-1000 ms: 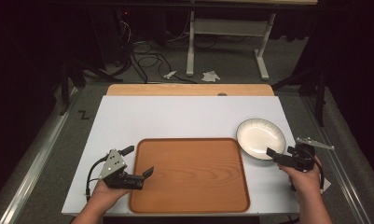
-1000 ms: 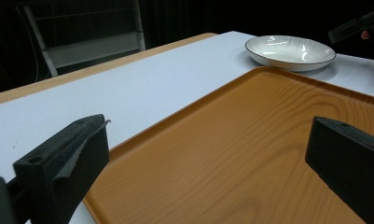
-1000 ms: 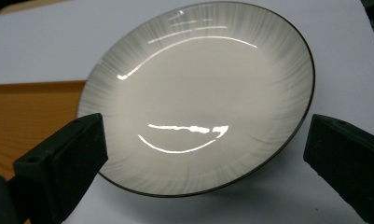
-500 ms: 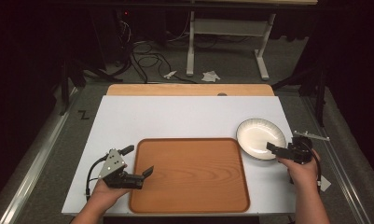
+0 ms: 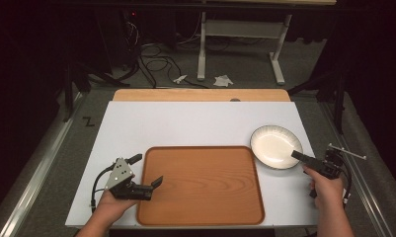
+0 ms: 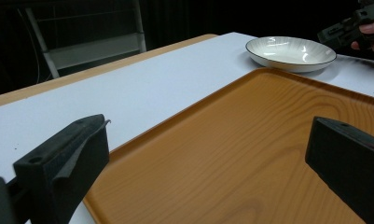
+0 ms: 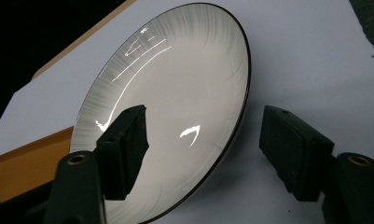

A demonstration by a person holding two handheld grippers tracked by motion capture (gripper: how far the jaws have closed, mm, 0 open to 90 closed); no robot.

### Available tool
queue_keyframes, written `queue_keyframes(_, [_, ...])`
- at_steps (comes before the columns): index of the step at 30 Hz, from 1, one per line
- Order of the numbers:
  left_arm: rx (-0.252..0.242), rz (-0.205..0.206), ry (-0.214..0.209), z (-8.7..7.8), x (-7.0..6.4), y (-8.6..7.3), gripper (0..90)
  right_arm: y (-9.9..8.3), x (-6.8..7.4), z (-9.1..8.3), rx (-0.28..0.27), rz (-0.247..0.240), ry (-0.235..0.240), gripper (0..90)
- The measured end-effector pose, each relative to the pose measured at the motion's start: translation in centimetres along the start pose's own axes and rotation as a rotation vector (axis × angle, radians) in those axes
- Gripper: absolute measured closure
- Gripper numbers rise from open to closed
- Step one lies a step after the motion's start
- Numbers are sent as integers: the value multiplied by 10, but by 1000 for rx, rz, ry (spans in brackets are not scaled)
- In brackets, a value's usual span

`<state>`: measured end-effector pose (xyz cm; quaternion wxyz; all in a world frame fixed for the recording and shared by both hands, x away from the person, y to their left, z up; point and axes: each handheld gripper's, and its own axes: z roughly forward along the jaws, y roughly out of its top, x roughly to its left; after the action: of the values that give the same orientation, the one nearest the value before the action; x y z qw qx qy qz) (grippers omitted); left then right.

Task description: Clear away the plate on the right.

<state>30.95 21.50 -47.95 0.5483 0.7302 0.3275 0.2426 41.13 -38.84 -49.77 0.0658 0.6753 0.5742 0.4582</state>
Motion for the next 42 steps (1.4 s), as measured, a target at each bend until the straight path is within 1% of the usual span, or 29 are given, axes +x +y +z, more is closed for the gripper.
queue_keyframes(1, [-1, 1, 0, 0, 0, 0, 5, 0, -1, 1, 3, 8, -1, 354])
queue_keyframes(2, [-1, 1, 0, 0, 0, 0, 5, 0, -4, 1, 7, 19, 4, 389])
queue_keyframes(4, [-1, 1, -1, 0, 0, 0, 5, 0, -5, 2, 9, 28, 6, 391])
queue_keyframes(6, [1, 1, -1, 0, -1, 0, 5, -1, -6, 3, 15, 32, 10, 433])
queue_keyframes(7, [5, 2, -2, 0, -1, 0, 5, -1, -6, 4, 20, 39, 13, 437])
queue_keyframes(8, [4, 2, -2, 1, -1, 0, 5, -1, -7, 5, 23, 47, 14, 462])
queue_keyframes(9, [5, 2, -2, 1, -1, 0, 5, -1, -7, 5, 23, 47, 14, 462])
queue_keyframes(10, [6, 3, -3, 1, -1, 0, 5, -1, -7, 6, 26, 61, 10, 485])
queue_keyframes(12, [7, 3, -3, 1, -1, 0, 5, -1, -7, 7, 28, 64, 12, 489])
queue_keyframes(14, [8, 3, -4, 1, -1, 0, 6, -1, -8, 9, 37, 83, 11, 508])
queue_keyframes(18, [6, 2, -6, 1, -1, 0, 6, -2, -8, 12, 39, 92, 9, 524])
queue_keyframes(20, [6, 2, -6, 1, -1, 0, 7, -2, -8, 12, 39, 96, -1, 543])
queue_keyframes(23, [6, 2, -7, 0, -1, 0, 7, -3, -7, 12, 38, 78, -14, 571])
queue_keyframes(24, [4, 1, -7, 0, -1, 0, 7, -4, -6, 13, 39, 51, -27, 571])
queue_keyframes(28, [4, 2, -9, 0, -1, 0, 8, -4, -4, 14, 39, 45, -43, 575])
queue_keyframes(29, [5, 2, -10, 0, -1, 0, 8, -3, -4, 14, 41, 54, -42, 578])
queue_keyframes(30, [8, 3, -11, 0, -1, 0, 8, -3, -4, 14, 40, 49, -40, 584])
queue_keyframes(32, [7, 2, -12, 1, -2, 0, 8, -3, -5, 14, 45, 58, -36, 599])
queue_keyframes(33, [8, 3, -12, 1, -2, 0, 8, -2, -7, 14, 46, 72, -28, 612])
queue_keyframes(35, [9, 3, -12, 1, -2, 0, 8, -1, -11, 15, 47, 113, -12, 644])
queue_keyframes(36, [9, 3, -12, 1, -1, 0, 8, 0, -11, 15, 51, 129, -10, 654])
queue_keyframes(38, [10, 2, -11, 1, -2, -1, 8, 0, -11, 16, 51, 127, -9, 671])
queue_keyframes(41, [8, 2, -11, 1, -2, -1, 8, 1, -11, 17, 59, 117, -24, 714])
queue_keyframes(42, [11, 4, -12, 1, -2, -1, 9, 1, -12, 17, 58, 121, -23, 732])
